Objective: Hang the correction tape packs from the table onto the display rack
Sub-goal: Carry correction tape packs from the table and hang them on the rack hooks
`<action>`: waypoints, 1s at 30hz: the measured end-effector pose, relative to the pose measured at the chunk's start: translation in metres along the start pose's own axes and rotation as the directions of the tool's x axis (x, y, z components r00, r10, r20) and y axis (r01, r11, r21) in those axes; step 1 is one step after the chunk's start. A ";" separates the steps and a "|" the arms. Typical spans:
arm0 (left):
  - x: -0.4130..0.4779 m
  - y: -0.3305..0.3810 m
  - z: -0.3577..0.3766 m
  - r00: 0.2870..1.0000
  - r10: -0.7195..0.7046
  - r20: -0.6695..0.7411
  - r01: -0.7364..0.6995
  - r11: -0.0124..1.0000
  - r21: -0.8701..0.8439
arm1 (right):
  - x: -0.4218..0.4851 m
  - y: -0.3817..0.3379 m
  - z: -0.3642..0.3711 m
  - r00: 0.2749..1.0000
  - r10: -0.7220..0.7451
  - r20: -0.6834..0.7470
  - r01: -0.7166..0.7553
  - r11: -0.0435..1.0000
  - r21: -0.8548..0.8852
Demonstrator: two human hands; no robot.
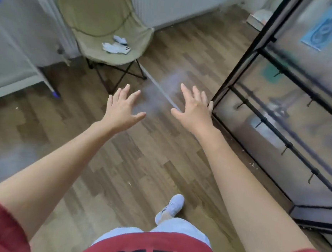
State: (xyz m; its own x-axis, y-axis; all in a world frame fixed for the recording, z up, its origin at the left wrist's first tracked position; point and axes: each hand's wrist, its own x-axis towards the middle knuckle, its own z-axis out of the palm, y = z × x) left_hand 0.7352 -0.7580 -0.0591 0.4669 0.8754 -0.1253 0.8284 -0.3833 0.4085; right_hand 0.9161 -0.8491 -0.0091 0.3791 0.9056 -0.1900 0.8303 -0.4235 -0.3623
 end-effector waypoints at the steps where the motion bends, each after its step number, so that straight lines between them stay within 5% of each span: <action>1: -0.016 -0.022 -0.005 0.999 -0.038 0.001 0.038 0.999 -0.004 | -0.004 -0.019 0.013 0.999 -0.023 0.027 0.024 1.000 -0.008; 16: -0.166 -0.287 -0.105 0.801 -0.568 -0.189 0.539 0.822 -0.184 | -0.021 -0.298 0.147 0.853 -0.442 0.276 0.467 0.884 -0.027; 30: -0.085 -0.455 -0.242 0.625 -0.704 -0.338 0.649 0.709 -0.276 | 0.122 -0.523 0.174 0.737 -0.636 0.230 0.657 0.754 -0.018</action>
State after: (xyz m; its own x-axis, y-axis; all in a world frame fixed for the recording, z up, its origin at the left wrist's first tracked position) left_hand 0.2434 -0.5866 -0.0159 -0.3957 0.9164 -0.0607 0.8049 0.3779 0.4576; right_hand 0.4571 -0.5211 -0.0020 -0.3429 0.9317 -0.1195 0.8822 0.2757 -0.3818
